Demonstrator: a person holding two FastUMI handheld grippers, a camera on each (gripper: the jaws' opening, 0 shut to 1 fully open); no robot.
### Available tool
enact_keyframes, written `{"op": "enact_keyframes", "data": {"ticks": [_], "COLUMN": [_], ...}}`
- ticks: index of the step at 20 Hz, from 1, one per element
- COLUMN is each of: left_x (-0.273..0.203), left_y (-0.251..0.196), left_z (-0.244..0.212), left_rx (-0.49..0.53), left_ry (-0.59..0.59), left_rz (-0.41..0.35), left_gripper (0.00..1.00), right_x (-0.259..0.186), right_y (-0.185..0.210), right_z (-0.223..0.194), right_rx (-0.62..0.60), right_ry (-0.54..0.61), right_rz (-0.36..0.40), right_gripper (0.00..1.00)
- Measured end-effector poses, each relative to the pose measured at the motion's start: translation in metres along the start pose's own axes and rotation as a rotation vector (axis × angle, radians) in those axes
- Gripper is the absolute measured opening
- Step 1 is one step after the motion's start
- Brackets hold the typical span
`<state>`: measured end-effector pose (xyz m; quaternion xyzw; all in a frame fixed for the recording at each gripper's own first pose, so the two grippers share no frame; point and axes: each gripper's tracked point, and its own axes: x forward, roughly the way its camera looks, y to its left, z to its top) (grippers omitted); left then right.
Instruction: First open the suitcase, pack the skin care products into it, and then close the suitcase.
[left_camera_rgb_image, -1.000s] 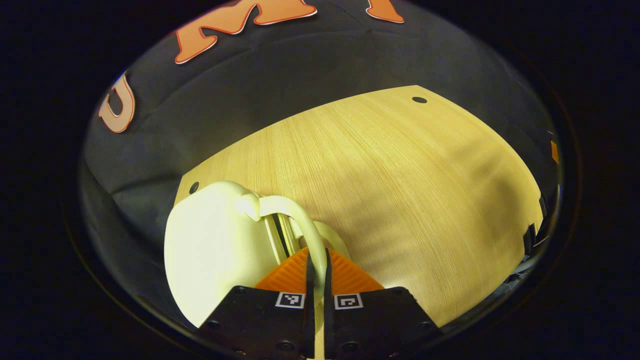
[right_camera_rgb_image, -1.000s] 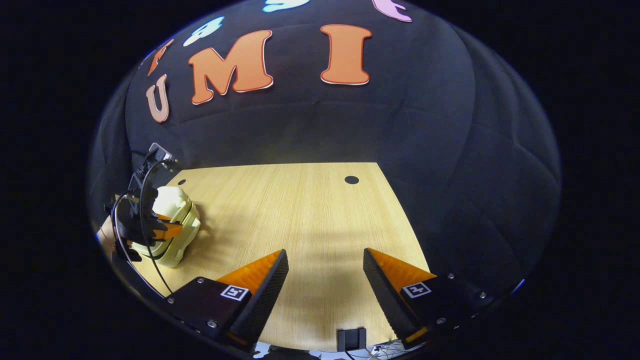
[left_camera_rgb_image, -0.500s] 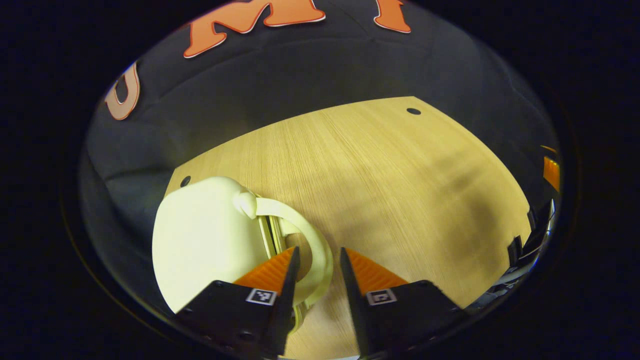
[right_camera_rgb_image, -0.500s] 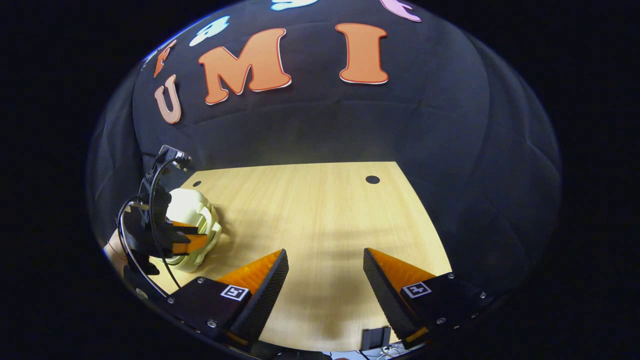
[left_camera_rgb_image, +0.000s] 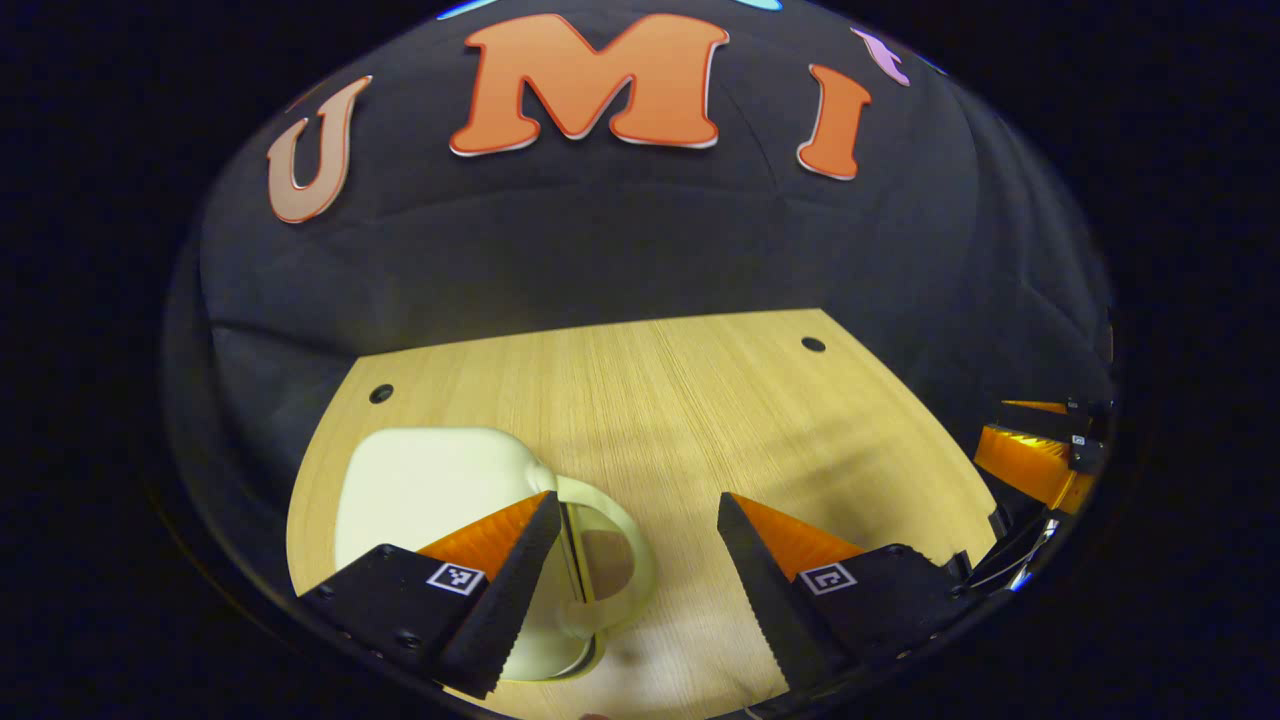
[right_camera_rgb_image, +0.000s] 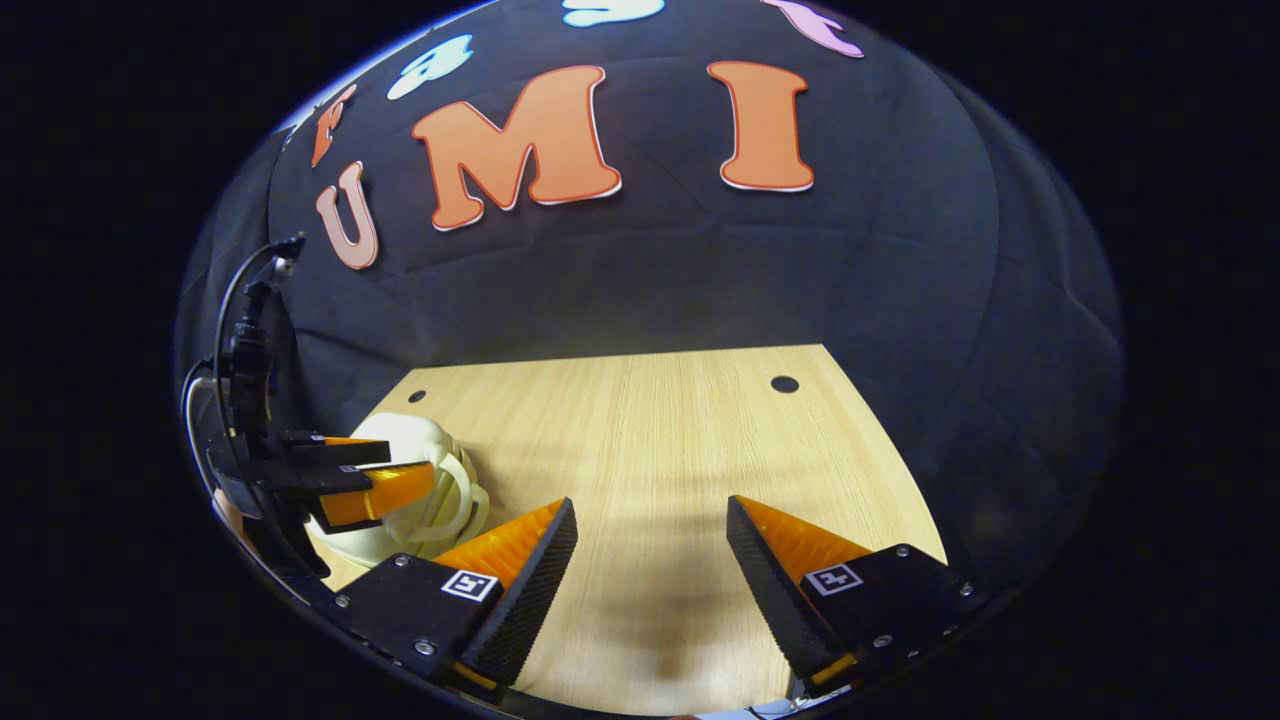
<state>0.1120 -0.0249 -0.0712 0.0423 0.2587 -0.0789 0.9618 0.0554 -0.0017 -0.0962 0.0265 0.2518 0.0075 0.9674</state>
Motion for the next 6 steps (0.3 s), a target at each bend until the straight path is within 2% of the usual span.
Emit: {"op": "enact_keyframes", "data": {"ticks": [4,6], "left_x": [-0.045,-0.072], "left_y": [0.038,0.037], "left_z": [0.039,0.053], "left_rx": [-0.016,-0.026], "left_ry": [-0.149,-0.258], "left_rz": [0.029,0.034], "left_gripper": [0.98,0.98], "right_x": [-0.007,-0.013], "right_y": [0.021,0.028], "right_z": [0.036,0.048], "right_rx": [0.001,-0.006], "right_ry": [-0.109,-0.169], "right_rz": [-0.011,-0.026], "right_gripper": [0.96,0.96]}}
